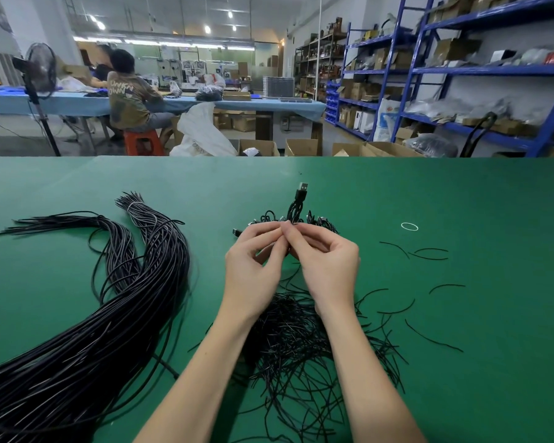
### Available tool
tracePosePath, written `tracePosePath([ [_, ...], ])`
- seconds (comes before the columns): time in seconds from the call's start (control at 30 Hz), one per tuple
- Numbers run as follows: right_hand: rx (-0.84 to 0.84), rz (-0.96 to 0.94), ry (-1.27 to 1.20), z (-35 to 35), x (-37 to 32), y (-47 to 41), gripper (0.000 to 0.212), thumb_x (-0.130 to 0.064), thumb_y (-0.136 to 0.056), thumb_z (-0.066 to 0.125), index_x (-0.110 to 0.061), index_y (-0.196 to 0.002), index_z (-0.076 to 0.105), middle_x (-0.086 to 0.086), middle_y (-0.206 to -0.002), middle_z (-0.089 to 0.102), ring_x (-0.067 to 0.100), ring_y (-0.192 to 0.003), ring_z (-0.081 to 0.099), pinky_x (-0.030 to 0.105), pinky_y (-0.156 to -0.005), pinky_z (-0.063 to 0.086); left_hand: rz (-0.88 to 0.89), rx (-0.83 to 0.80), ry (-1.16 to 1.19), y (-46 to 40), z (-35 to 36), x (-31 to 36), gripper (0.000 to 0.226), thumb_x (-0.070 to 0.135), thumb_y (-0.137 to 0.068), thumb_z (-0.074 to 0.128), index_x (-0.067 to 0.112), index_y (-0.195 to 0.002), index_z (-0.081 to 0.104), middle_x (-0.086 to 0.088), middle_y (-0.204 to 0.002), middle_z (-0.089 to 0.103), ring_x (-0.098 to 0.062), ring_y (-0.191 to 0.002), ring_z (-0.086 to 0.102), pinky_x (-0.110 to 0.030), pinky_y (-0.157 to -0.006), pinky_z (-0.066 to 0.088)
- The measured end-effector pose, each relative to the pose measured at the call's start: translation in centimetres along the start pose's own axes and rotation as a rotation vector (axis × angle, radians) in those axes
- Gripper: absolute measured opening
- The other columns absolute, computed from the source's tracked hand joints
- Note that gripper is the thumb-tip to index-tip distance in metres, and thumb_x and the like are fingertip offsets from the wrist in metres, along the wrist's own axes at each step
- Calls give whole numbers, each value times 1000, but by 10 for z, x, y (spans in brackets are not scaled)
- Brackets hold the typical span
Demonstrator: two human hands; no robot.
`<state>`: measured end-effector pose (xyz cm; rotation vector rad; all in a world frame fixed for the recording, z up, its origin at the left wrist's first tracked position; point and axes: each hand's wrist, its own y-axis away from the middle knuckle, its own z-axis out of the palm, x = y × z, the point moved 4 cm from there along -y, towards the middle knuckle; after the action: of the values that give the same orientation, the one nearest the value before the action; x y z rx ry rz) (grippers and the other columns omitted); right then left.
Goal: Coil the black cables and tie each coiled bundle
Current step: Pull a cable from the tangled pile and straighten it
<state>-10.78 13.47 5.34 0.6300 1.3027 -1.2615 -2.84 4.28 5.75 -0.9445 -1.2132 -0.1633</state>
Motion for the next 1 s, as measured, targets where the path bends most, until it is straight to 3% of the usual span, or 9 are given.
tracePosePath([
  [0.23,46,-40,-22,-4,1,1,7,-18,-81,87,-18,-84,80,-3,-81,80,12,-80,77,22,-75,59,-46,-96,51,0,3,-1,22,5,-98,60,19,-109,73,1,-117,66,-7,-114,62,-15,-88,49],
  [0.43,128,-119,77,-5,5,2,12,-24,-93,76,-24,-82,80,-9,-78,78,8,-78,76,22,-74,59,-29,-75,-16,1,3,-3,24,3,-98,59,7,-118,73,-1,-121,64,-7,-116,61,-18,-92,50],
  [0.53,134,-147,122,-6,5,1,10,-21,-91,77,-26,-82,79,-10,-78,78,8,-78,75,27,-77,61,-2,-71,-38,1,3,-3,23,3,-98,60,7,-116,74,0,-118,66,-9,-115,62,-22,-94,51],
  [0.63,109,-161,124,-9,4,-1,7,-19,-89,79,-23,-84,80,-9,-78,78,8,-77,75,26,-77,61,-26,-76,14,-1,2,-4,21,5,-96,63,14,-109,77,2,-113,70,-6,-111,65,-18,-89,51],
  [0.73,111,-204,166,-11,5,-2,4,-17,-89,79,-17,-85,80,-10,-76,77,4,-74,73,20,-74,58,-170,-45,167,-5,0,-10,15,10,-92,70,18,-98,80,1,-105,76,-9,-105,69,-18,-88,52],
  [0.87,18,-237,166,-9,6,1,7,-10,-89,78,-15,-85,79,-13,-78,77,-3,-70,68,9,-66,51,-575,-55,529,-7,-2,-19,18,11,-74,79,10,-91,73,-8,-90,71,-15,-83,66,-19,-76,56],
  [0.93,-46,-238,135,-8,6,3,15,-9,-90,77,-22,-84,77,-15,-79,76,-1,-66,66,11,-63,51,-772,-143,629,-3,-2,-22,32,17,-70,80,11,-98,66,-4,-82,61,-11,-70,56,-17,-66,55],
  [1.0,-109,-224,141,-8,5,1,16,-11,-90,77,-26,-84,77,-13,-81,76,3,-66,64,16,-61,51,-896,-194,642,1,-4,-22,34,19,-69,80,12,-101,69,-3,-88,61,-10,-68,57,-16,-62,53],
])
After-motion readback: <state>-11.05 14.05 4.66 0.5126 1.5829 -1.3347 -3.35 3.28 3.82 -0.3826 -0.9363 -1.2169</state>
